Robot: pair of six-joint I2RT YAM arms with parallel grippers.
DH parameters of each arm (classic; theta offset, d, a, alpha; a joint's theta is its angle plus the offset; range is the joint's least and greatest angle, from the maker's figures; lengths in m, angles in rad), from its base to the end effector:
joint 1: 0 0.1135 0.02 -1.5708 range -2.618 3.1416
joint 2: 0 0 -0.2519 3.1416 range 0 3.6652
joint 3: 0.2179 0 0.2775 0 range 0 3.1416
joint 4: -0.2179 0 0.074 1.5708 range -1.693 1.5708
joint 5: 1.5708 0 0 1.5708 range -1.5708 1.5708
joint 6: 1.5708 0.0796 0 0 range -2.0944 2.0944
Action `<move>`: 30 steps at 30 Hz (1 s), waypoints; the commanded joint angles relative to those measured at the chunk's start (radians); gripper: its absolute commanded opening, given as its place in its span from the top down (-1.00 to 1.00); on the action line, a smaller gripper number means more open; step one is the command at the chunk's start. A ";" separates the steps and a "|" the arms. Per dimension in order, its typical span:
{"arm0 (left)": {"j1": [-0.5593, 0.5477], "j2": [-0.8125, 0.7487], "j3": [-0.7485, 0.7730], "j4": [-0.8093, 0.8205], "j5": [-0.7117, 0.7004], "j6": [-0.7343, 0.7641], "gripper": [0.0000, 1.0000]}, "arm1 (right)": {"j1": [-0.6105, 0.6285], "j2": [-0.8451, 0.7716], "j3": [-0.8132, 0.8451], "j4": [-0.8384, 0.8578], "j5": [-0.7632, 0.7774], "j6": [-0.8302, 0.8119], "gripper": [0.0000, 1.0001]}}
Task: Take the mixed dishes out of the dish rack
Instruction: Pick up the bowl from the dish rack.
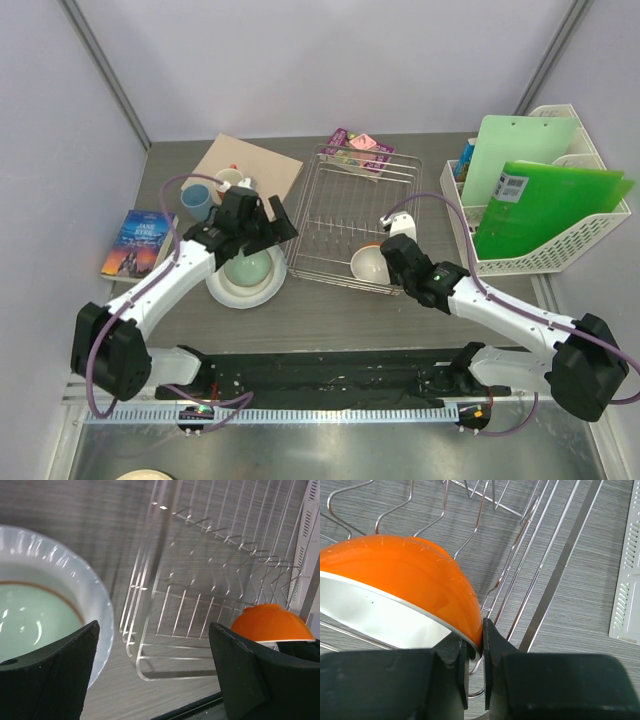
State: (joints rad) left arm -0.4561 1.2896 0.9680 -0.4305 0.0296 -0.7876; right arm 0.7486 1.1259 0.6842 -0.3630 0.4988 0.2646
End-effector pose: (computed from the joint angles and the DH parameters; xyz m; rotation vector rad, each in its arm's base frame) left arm 0.3026 -0.1511 0.2219 -0.3833 2.3856 -0.6397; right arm 0.2325 0.1640 0.1756 -0.3143 2.2347 -0.0611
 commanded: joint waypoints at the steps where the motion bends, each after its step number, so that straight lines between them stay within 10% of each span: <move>1: -0.033 0.103 0.100 0.078 -0.049 0.040 -0.75 | -0.003 -0.017 0.020 0.072 0.009 0.010 0.98; 10: -0.062 0.286 0.193 0.046 -0.076 0.062 -0.11 | -0.002 -0.017 0.025 0.075 0.004 0.007 0.98; 15: -0.065 0.315 0.178 0.044 -0.082 0.050 1.00 | -0.003 -0.012 0.028 0.082 0.003 0.004 0.98; 30: -0.065 0.272 0.170 0.035 -0.134 -0.044 1.00 | 0.000 -0.167 0.097 0.194 -0.034 0.002 0.98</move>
State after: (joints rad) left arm -0.5323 1.6016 1.1217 -0.3946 -0.0463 -0.7349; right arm 0.7486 1.0138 0.7010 -0.2478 0.4908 0.2474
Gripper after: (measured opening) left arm 0.030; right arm 0.150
